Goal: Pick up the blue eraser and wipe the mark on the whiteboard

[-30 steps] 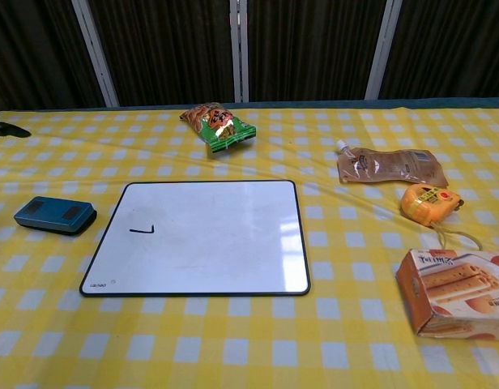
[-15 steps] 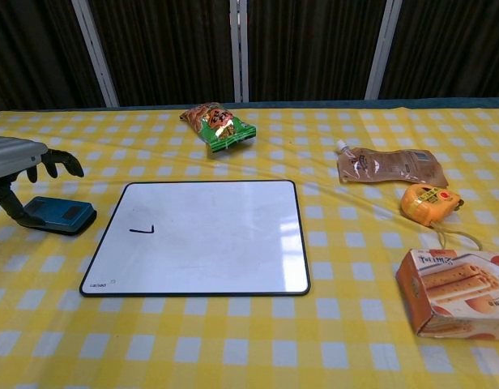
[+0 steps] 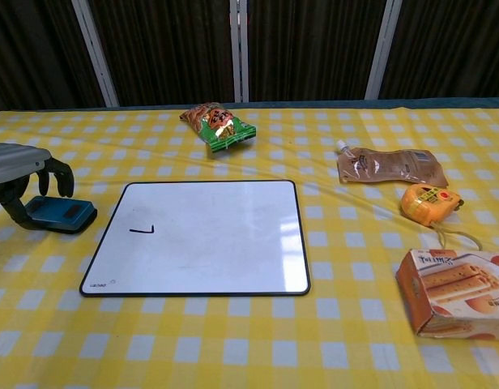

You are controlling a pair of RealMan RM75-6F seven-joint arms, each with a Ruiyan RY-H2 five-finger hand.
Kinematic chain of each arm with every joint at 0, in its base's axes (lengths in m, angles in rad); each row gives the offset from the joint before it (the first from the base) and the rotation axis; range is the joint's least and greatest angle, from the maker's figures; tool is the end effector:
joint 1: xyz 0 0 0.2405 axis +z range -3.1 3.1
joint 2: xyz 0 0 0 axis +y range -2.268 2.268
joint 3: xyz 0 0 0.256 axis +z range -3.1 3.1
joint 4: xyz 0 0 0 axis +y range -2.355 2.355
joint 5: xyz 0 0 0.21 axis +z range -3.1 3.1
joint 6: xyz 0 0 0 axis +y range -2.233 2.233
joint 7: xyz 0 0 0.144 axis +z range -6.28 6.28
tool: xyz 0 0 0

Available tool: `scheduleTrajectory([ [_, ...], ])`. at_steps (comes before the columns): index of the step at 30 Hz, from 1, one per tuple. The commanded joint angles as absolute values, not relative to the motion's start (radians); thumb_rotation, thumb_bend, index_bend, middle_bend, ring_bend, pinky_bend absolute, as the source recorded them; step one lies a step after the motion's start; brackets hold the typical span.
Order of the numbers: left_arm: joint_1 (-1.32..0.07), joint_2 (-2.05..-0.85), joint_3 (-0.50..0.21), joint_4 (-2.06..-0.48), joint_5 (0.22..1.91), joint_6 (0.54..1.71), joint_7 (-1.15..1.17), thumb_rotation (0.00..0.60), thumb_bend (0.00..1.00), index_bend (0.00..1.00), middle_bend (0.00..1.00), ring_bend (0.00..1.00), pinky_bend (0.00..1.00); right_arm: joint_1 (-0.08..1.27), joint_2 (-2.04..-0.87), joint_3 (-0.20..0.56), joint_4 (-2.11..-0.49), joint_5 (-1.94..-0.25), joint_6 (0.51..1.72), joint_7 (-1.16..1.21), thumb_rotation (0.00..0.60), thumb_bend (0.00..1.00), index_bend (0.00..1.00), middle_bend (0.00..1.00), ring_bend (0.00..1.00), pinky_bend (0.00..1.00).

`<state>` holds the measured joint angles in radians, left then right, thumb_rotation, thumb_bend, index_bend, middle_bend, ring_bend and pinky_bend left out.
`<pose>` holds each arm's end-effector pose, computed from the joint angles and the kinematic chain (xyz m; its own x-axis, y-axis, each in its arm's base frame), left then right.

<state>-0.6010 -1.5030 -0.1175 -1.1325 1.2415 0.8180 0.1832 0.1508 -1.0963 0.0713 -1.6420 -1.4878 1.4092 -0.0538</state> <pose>-0.2843 0.3523 0.0180 0.6047 0.3272 0.7261 0.7963 -0.2293 -0.5598 -0.2978 -0.2050 0.1571 0.4373 -0.0285 0.8989 -0.8982 -0.0630 0.4350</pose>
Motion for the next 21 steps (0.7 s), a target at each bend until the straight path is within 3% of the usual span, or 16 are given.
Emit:
scheduleTrajectory([
  [1, -0.600, -1.501, -0.117, -1.136, 1.235, 0.820, 0.181, 0.600, 0.19, 0.46, 0.41, 0.45, 0.57, 0.152, -1.096, 0.071, -1.642, -1.487, 1.407, -0.052, 0.600, 0.00, 0.00, 0.00, 0.00, 0.00],
  [14, -0.619, -1.399, -0.151, -1.348, 1.277, 0.891, 0.145, 0.600, 0.19, 0.48, 0.43, 0.47, 0.58, 0.152, -1.093, 0.073, -1.646, -1.487, 1.409, -0.046, 0.600, 0.00, 0.00, 0.00, 0.00, 0.00],
  [21, -0.702, -1.478, -0.183, -1.373, 1.188, 0.833, 0.278, 0.600, 0.19, 0.49, 0.43, 0.47, 0.58, 0.156, -1.097, 0.077, -1.638, -1.477, 1.401, -0.050, 0.600, 0.00, 0.00, 0.00, 0.00, 0.00],
])
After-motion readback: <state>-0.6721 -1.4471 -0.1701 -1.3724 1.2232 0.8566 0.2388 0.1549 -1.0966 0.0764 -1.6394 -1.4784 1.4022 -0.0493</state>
